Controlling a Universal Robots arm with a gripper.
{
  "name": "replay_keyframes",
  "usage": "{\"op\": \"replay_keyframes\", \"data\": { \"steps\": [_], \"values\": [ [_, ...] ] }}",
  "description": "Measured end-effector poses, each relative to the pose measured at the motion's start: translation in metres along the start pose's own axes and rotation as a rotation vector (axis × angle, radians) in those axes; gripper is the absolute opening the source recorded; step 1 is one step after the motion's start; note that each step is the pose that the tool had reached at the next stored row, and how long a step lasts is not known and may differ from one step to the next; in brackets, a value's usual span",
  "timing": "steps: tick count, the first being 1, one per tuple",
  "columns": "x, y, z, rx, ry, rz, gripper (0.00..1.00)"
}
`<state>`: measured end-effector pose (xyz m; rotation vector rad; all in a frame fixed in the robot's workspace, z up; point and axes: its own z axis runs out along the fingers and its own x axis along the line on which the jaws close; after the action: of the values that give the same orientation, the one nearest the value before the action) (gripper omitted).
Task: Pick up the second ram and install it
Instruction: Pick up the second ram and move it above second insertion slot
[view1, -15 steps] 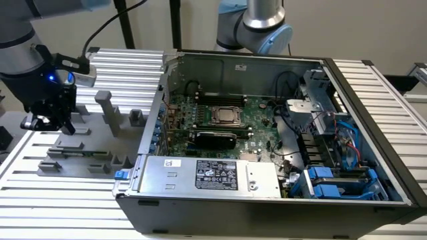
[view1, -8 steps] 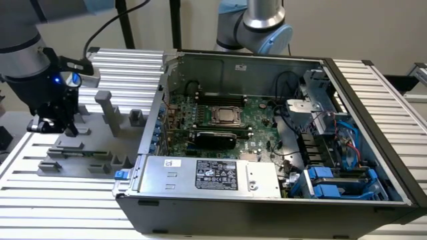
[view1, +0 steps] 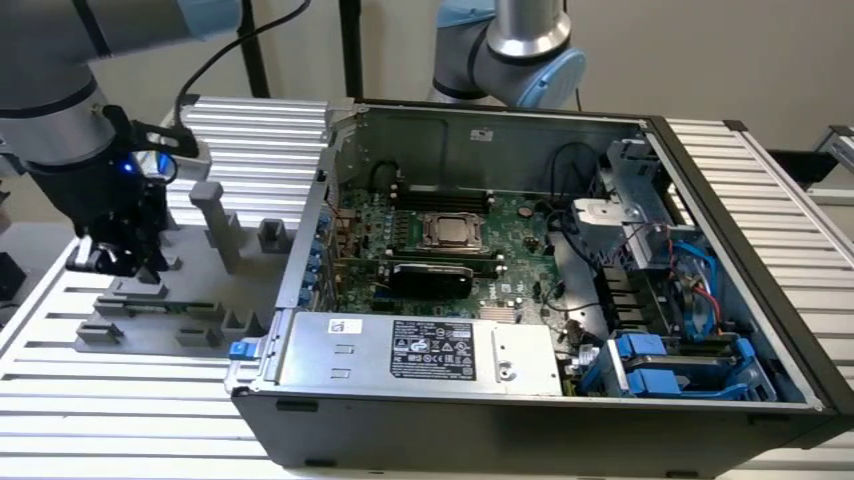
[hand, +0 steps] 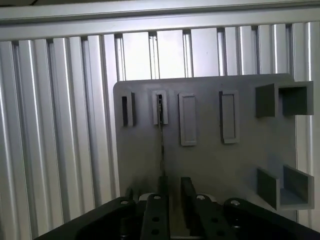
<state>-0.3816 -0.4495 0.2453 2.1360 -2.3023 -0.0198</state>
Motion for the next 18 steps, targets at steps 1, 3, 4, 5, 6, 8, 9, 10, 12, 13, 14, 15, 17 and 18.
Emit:
{"op": "replay_keyframes", "data": {
  "steps": [1,3,4,5,6,8,9,10,12,13,14,15,17,18],
  "values": [
    [0.000,0.0000,0.0019,0.0000,0.0001,-0.003,1.00],
    [0.001,-0.0001,0.0055,0.0000,0.0000,-0.007,1.00],
    [0.001,0.0000,0.0072,-0.0001,0.0001,-0.008,1.00],
    [0.001,0.0003,0.0092,0.0000,0.0001,-0.009,1.00],
    [0.002,0.0006,0.0110,0.0000,0.0001,-0.010,1.00],
    [0.002,0.0012,0.0146,0.0001,0.0000,-0.011,1.00],
    [0.002,0.0015,0.0165,0.0002,0.0000,-0.011,1.00],
    [0.002,0.0019,0.0182,0.0002,0.0001,-0.012,1.00],
    [0.003,0.0027,0.0220,0.0006,0.0001,-0.012,1.00],
    [0.003,0.0033,0.0237,0.0008,0.0001,-0.012,1.00],
    [0.003,0.0038,0.0255,0.0013,0.0002,-0.012,1.00],
    [0.003,0.0040,0.0272,0.0017,0.0000,-0.013,1.00],
    [0.004,0.0041,0.0300,0.0023,0.0000,-0.013,1.00],
    [0.004,0.0041,0.0306,0.0023,0.0001,-0.014,1.00]
  ]
}}
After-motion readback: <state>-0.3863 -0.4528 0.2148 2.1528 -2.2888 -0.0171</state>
